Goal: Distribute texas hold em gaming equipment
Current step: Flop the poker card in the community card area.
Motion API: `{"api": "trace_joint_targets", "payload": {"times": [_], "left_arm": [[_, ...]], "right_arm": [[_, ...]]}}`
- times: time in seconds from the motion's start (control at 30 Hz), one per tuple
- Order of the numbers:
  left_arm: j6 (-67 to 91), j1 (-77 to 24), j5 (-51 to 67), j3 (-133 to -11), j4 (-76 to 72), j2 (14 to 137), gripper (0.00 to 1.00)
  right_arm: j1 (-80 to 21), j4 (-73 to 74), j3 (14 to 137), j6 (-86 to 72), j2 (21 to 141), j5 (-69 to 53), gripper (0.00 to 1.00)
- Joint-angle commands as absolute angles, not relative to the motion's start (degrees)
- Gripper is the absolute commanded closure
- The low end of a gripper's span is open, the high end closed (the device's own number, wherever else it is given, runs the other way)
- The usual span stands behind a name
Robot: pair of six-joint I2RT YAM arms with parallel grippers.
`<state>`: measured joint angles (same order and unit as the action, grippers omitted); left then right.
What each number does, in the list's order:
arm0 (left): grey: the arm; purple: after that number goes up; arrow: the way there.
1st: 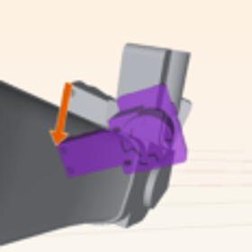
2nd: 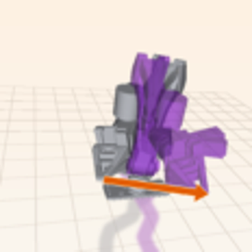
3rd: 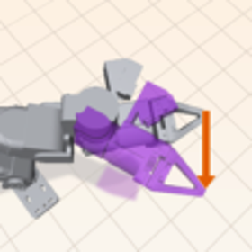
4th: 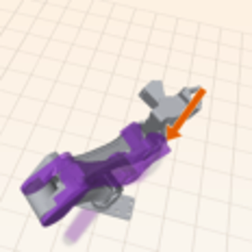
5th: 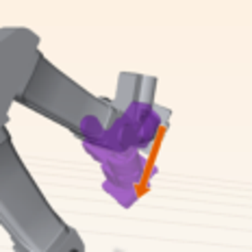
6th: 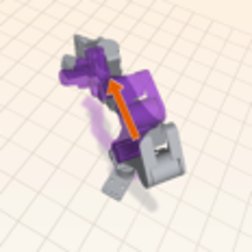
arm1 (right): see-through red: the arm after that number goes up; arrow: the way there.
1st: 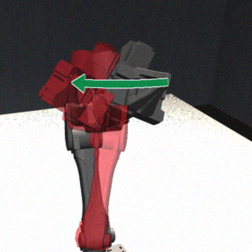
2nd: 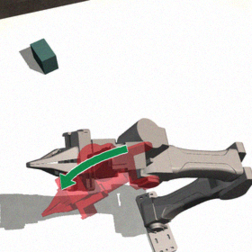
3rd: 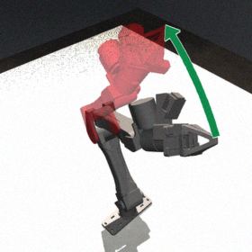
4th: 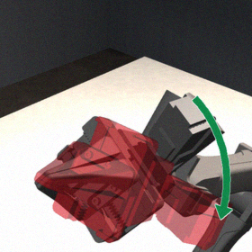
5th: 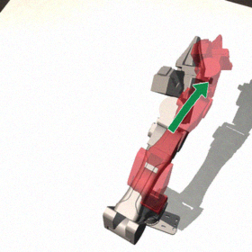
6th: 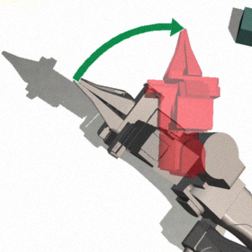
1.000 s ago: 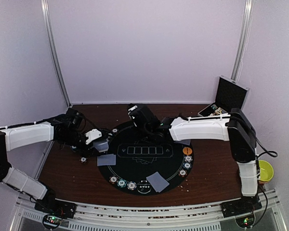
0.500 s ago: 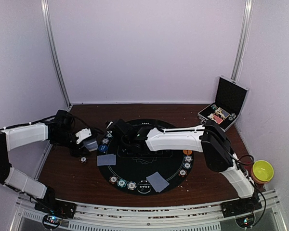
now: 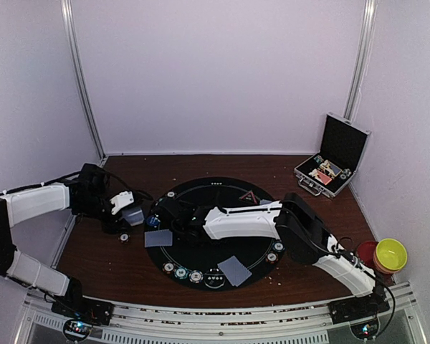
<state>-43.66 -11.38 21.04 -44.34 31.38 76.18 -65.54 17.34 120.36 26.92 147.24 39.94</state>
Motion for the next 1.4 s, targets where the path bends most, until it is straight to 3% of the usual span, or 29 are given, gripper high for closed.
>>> {"api": "trace_joint_targets", "payload": {"times": [0.0, 0.57, 0.7, 1.37], "left_arm": [[-44.5, -10.7, 22.8, -44.5, 30.8, 74.7, 0.47], [-45.2, -9.8, 23.5, -43.9, 31.2, 73.8, 0.47], [-45.3, -9.7, 23.6, -44.0, 31.3, 73.6, 0.47], [-45.1, -9.6, 24.4, -44.9, 31.8, 73.8, 0.47]], "right_arm": [[-66.1, 17.9, 122.1, 27.2, 147.8, 35.5, 0.95], [-65.8, 16.5, 120.2, 25.2, 147.0, 26.0, 0.90], [-65.7, 16.0, 119.6, 25.2, 146.4, 25.6, 0.80], [-66.5, 14.9, 113.7, 23.8, 140.8, 25.1, 0.54]]}}
